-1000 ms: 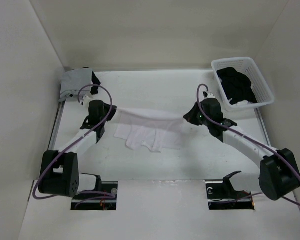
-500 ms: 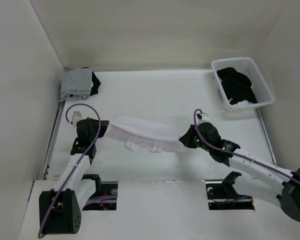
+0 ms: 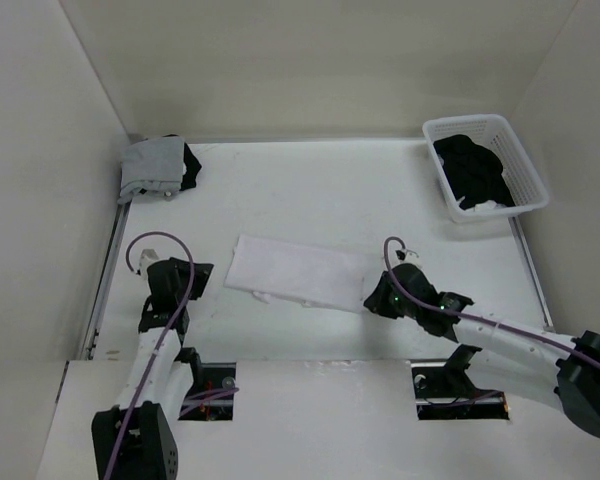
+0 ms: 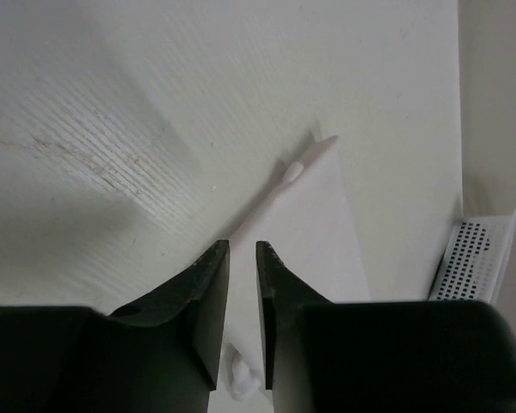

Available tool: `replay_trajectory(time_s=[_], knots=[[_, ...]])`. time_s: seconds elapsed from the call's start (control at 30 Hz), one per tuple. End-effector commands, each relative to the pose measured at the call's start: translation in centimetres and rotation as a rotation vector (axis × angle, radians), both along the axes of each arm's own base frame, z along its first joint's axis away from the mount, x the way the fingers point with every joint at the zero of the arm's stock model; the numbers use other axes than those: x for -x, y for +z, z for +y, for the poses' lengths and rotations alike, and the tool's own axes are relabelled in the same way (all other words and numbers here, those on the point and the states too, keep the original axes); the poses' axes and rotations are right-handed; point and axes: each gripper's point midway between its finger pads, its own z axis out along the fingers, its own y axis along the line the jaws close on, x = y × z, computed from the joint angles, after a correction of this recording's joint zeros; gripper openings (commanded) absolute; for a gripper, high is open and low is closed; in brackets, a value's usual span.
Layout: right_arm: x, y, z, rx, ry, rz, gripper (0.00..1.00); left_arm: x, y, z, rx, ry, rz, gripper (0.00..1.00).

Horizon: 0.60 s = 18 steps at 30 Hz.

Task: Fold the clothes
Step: Fold the tank top

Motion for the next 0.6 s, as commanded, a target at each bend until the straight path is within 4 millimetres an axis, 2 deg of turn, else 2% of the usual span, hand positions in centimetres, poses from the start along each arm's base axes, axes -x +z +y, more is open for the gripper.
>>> replay_trajectory(time_s=[0.0,0.07,0.13,0.2,0.27,0.33,0.43,0.57], knots=[[-0.2,0.5,-0.1,-0.013,-0.040,-0.010,0.24,-0.1,1.8,0.5,0.000,0.008,-0.058,0.25],[-0.5,0.8,-0.1,-0.009,-0.042,-0.018,0.29,-0.2,2.5,0.5,-0.011,0.008,-0.075,0.29],[-1.5,1.3,0.1,-0.008,-0.055,-0.047,0.37,-0.9,4.0,0.1,-0.015,-0.003,-0.117,0.28],[-3.3,2.0,0.0,-0.010,-0.076,-0.083,0.42,-2.2,6.4,-2.2,-0.023,-0.075,-0.192,0.27],[-4.7,2.1,0.0,-0.014,-0.094,-0.105,0.47,-2.9,7.7,-5.7,-0.050,-0.174,-0.211,0.27],[-5.9,1.9,0.2,-0.029,-0.095,-0.100,0.51,-3.1,7.9,-9.8,-0.088,-0.275,-0.209,0.27],[-7.0,1.1,0.7,-0.052,-0.089,-0.092,0.51,-2.7,7.1,-15.1,-0.138,-0.390,-0.211,0.27],[-7.3,-0.3,1.9,-0.100,-0.066,-0.062,0.51,-2.3,5.1,-18.8,-0.145,-0.474,-0.194,0.27]])
